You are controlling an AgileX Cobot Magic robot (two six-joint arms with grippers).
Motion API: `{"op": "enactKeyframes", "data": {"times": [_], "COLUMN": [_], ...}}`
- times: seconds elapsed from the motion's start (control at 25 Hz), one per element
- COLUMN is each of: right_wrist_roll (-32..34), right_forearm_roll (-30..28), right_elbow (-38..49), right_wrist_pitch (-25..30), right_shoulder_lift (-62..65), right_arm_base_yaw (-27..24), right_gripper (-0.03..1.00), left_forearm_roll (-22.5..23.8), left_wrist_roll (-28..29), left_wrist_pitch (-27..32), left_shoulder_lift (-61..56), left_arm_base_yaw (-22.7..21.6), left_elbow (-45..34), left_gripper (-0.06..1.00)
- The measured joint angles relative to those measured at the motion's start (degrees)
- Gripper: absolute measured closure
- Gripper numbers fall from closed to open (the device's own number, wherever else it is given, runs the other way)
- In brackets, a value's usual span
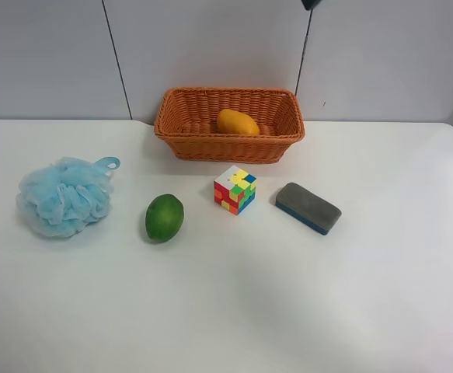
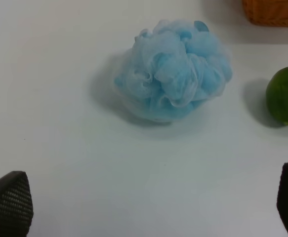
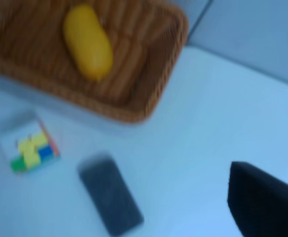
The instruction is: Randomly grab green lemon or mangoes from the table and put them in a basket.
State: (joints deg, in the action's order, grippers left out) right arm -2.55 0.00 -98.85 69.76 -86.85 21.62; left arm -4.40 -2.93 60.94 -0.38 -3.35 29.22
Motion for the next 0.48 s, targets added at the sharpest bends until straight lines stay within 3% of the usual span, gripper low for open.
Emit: {"op": "enactKeyframes", "data": {"times": [0.48], "right_wrist_roll": [0.0], "right_forearm_roll": [0.0], "right_elbow": [42.02], "right_wrist_pitch": [0.23], "right_shoulder_lift": [37.31], "right_arm_base_yaw": [0.18], "right_gripper": [-0.02], "left_forearm_roll": [0.0], "left_wrist_roll": [0.0], "left_wrist_pitch": [0.0], "left_shoulder_lift": [0.0], "left_arm_base_yaw": [0.0], "left_elbow": [0.0], "left_gripper": [-0.05]}}
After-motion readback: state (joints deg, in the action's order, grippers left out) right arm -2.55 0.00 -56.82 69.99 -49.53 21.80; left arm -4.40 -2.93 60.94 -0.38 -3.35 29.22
